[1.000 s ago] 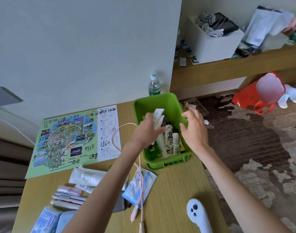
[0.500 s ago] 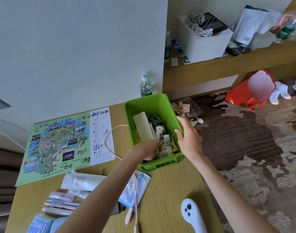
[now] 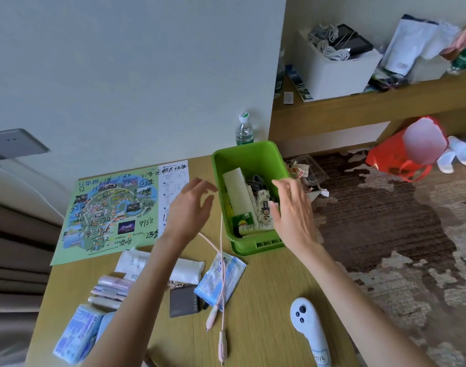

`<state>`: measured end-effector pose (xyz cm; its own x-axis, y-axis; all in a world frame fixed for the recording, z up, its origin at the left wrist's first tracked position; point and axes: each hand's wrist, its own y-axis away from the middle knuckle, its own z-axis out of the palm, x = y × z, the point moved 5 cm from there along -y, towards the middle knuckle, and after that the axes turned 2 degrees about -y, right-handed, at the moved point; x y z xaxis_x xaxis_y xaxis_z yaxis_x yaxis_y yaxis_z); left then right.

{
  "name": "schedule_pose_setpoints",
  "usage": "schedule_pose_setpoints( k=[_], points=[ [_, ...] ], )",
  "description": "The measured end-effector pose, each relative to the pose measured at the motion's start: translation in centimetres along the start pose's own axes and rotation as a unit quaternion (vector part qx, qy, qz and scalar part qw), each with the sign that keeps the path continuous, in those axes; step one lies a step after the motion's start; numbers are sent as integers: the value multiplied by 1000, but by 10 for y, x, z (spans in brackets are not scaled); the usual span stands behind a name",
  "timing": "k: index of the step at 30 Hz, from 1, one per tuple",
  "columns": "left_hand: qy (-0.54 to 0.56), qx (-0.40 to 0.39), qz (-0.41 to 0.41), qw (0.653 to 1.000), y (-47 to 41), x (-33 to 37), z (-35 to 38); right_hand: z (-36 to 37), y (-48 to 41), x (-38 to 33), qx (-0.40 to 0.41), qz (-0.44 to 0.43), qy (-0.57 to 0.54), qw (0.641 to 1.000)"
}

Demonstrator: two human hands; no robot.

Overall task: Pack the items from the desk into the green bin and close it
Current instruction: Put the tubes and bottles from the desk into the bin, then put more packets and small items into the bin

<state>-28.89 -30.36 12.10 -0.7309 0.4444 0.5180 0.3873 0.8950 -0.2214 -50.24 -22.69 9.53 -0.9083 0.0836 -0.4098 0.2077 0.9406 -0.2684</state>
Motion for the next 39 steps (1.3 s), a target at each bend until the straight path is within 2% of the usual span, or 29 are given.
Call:
schedule_pose_setpoints(
  k=[3, 7, 10, 13, 15, 18, 21, 28, 32, 36, 39],
  points=[
    [7, 19, -71, 997, 39, -39, -15, 8, 22, -45, -3, -55, -46, 997],
    [-3, -5, -164, 986, 112, -94, -17, 38, 63, -99, -55, -121, -85, 987],
    [-14, -42, -219, 975, 169, -129, -12, 63, 93, -124, -78, -159, -31, 984],
    [-21, -64, -271, 960, 219, -157, -8, 88, 109, -134, -103, -146, 17, 984],
    [-24, -71, -287, 955, 245, -169, -8, 108, 119, -141, -149, -144, 12, 978],
    [-52, -80, -258, 962, 265, -176, -7, 139, 140, -156, -247, -166, -21, 954],
    [-62, -76, -228, 969, 269, -173, -8, 162, 159, -174, -293, -203, -32, 934],
    [-75, -62, -261, 960, 267, -201, -31, 197, 144, -224, -290, -202, -38, 935],
    [-79, -44, -244, 965, 254, -215, -45, 211, 128, -242, -296, -195, -30, 935],
    [-98, -68, -226, 967, 230, -232, -50, 219, 110, -252, -275, -166, 6, 947],
    [-125, -121, -198, 965, 212, -243, -45, 227, 103, -260, -282, -148, 12, 948]
  ],
)
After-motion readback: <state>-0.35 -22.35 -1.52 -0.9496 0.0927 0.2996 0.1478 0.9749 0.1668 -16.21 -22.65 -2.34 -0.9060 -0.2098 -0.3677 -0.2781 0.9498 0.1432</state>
